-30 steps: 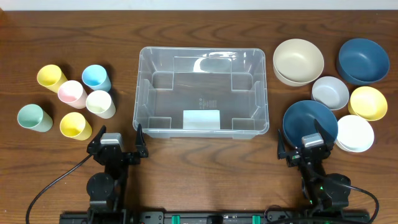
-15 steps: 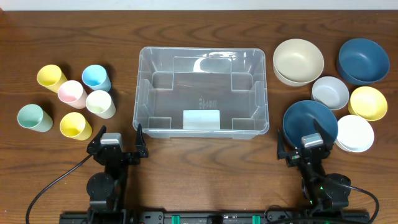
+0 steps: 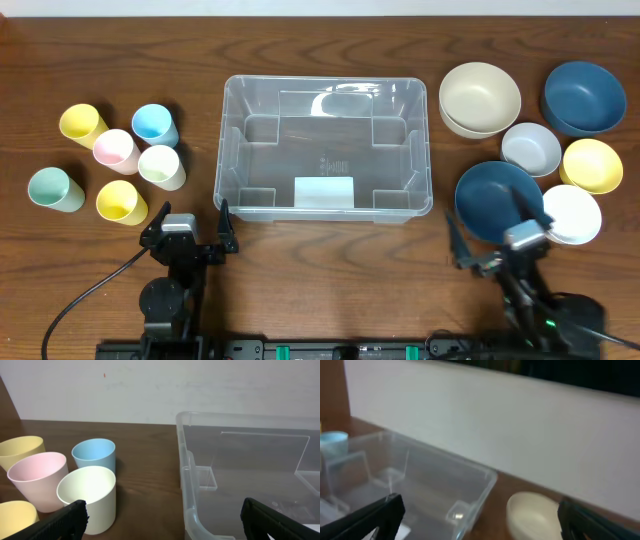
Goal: Pack container
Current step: 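Reach the right gripper to the cream bowl and grip its rim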
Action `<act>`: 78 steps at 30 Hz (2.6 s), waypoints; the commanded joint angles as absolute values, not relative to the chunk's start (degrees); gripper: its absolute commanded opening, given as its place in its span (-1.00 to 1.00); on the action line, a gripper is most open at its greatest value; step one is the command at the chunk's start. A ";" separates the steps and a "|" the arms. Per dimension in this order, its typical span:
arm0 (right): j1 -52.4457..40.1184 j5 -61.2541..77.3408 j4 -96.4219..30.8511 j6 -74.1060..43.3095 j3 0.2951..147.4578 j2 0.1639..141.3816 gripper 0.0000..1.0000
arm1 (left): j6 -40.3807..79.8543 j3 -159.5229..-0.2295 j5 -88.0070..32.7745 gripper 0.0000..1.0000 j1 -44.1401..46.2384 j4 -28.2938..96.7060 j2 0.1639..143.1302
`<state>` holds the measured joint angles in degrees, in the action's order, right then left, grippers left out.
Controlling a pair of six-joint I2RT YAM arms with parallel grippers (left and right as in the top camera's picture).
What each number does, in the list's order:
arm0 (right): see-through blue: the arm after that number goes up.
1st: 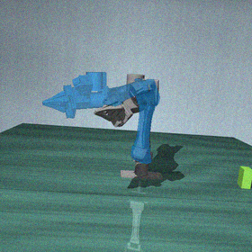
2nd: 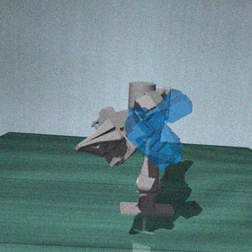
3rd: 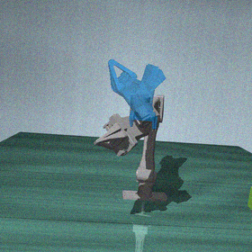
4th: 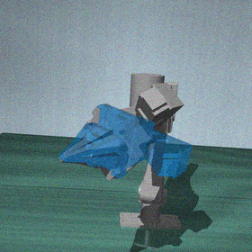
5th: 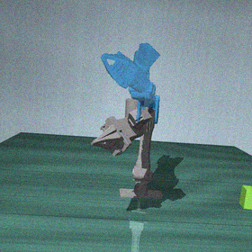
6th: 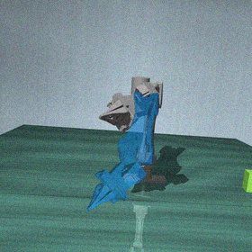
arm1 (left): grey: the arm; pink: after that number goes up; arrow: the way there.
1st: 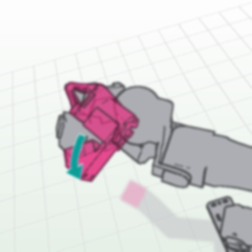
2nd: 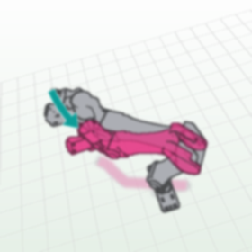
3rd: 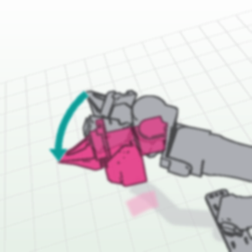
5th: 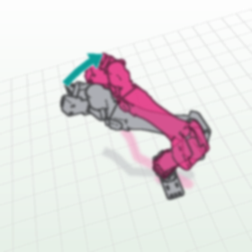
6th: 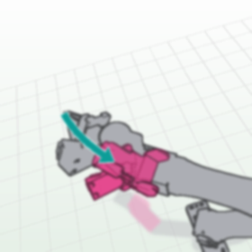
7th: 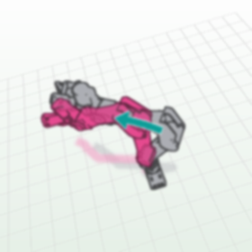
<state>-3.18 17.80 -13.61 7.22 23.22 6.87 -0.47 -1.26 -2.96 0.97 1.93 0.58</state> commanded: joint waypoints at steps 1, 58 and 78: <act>-1.91 15.81 -20.03 10.37 36.86 16.82 0.98 | -1.28 -0.23 -2.33 0.96 1.17 3.97 0.23; 8.40 -0.08 -35.88 -22.00 89.52 115.57 0.56 | -1.28 -0.23 -2.33 0.96 1.17 3.97 0.23; 8.40 -2.92 -34.57 -21.58 89.08 118.26 0.40 | -1.28 -0.23 -2.33 0.96 1.17 3.97 0.23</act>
<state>8.54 -1.48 -34.63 -21.85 88.75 117.38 -0.47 -1.26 -2.96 0.97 1.96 0.58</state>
